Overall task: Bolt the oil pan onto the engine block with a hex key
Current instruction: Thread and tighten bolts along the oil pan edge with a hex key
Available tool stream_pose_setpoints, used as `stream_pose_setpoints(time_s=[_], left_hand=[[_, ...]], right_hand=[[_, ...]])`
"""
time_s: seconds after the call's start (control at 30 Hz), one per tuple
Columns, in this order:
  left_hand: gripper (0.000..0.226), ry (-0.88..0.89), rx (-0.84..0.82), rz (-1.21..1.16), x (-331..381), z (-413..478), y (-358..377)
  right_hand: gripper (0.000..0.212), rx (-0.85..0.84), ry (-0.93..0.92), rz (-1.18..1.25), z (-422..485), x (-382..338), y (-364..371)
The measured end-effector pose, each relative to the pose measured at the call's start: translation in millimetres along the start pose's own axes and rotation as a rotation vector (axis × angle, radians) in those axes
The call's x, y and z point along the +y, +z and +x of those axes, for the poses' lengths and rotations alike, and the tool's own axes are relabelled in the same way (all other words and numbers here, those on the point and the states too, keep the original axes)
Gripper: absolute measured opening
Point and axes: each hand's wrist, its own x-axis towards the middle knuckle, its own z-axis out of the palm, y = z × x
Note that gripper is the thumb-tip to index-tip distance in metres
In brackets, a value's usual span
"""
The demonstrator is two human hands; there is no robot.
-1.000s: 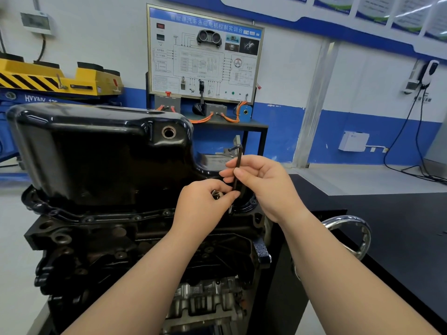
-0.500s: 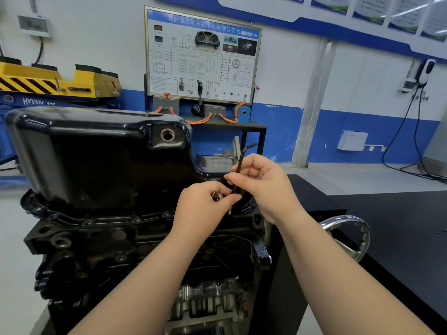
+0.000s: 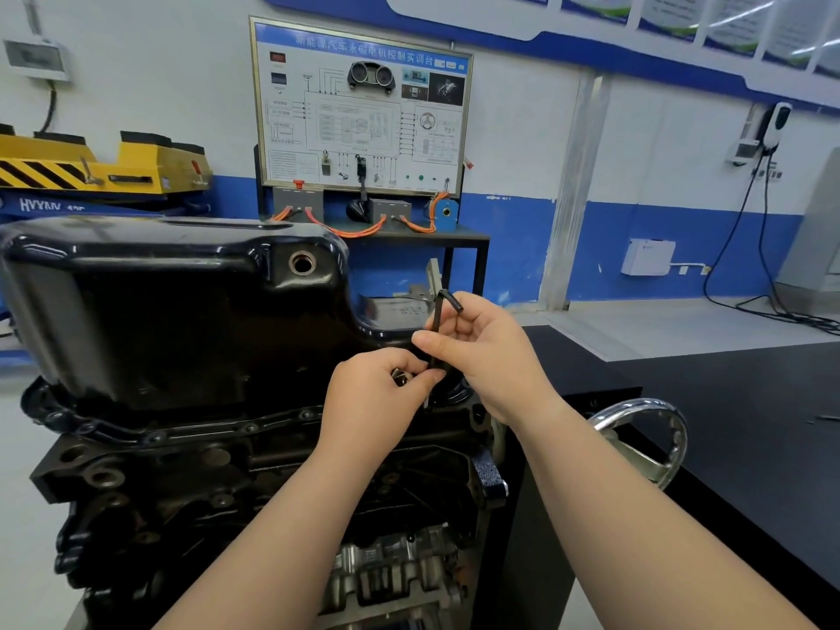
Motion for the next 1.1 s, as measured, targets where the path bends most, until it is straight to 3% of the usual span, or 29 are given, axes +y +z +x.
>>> stream_pose_setpoints(time_s=[0.2, 0.33, 0.57, 0.77, 1.1], left_hand=[[0.022, -0.003, 0.008, 0.016, 0.4, -0.5, 0.9], [0.027, 0.0, 0.016, 0.006, 0.4, -0.3, 1.1], [0.012, -0.007, -0.012, 0.023, -0.1, -0.5, -0.5], [0.018, -0.014, -0.006, 0.02, 0.8, 0.2, -0.6], [0.022, -0.028, -0.016, 0.02, 0.4, 0.4, -0.6]], right_hand=[[0.025, -0.069, 0.014, 0.143, -1.6, -3.8, -8.3], [0.033, -0.095, 0.021, 0.104, -1.5, -8.3, -8.8], [0.03, 0.015, 0.047, 0.151, -2.1, -4.6, -3.8], [0.034, 0.023, 0.038, 0.119, -1.8, -7.1, -1.0], [0.022, 0.086, 0.033, 0.056, -0.2, -2.0, 1.4]])
